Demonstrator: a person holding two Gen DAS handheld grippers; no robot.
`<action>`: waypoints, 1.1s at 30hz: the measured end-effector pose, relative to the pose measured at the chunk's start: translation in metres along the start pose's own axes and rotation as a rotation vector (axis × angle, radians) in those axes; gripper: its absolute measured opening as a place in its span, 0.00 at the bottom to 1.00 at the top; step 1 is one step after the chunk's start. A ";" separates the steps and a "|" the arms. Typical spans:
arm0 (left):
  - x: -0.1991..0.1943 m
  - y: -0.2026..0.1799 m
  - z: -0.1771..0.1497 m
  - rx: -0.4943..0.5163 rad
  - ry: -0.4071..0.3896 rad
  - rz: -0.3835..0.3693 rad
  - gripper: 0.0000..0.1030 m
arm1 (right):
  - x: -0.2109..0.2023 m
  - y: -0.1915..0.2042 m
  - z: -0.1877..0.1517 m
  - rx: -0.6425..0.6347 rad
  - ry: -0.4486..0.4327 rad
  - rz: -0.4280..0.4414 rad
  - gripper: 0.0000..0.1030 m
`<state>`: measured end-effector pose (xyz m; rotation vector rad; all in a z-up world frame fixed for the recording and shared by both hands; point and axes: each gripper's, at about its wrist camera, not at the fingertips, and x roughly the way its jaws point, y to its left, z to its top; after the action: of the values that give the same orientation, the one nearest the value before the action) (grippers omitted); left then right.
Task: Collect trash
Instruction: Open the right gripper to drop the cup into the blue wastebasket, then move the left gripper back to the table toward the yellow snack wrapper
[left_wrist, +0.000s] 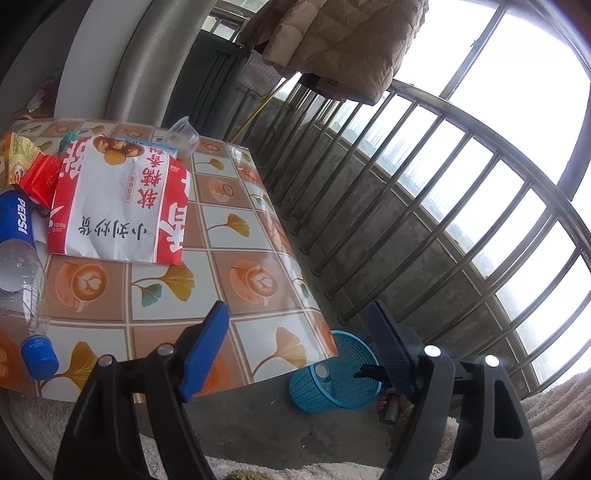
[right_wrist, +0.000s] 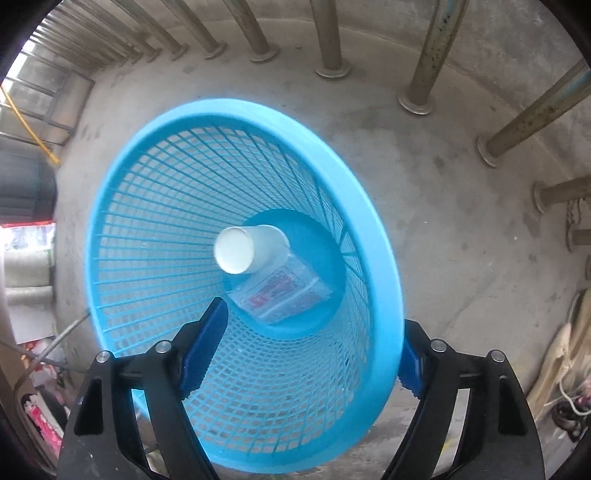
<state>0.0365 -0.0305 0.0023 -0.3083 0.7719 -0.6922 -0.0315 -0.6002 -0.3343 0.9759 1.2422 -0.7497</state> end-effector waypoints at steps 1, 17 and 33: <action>-0.001 0.002 -0.001 -0.002 0.002 0.001 0.73 | 0.004 0.000 -0.001 0.005 0.005 -0.018 0.76; -0.014 0.020 -0.006 -0.043 -0.021 0.007 0.73 | 0.028 0.015 -0.009 -0.025 0.058 -0.022 0.84; -0.026 0.031 -0.008 -0.055 -0.052 0.043 0.75 | -0.061 0.005 -0.020 -0.060 -0.153 -0.126 0.92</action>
<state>0.0315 0.0097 -0.0052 -0.3571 0.7470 -0.6214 -0.0473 -0.5830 -0.2743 0.7817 1.1932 -0.8649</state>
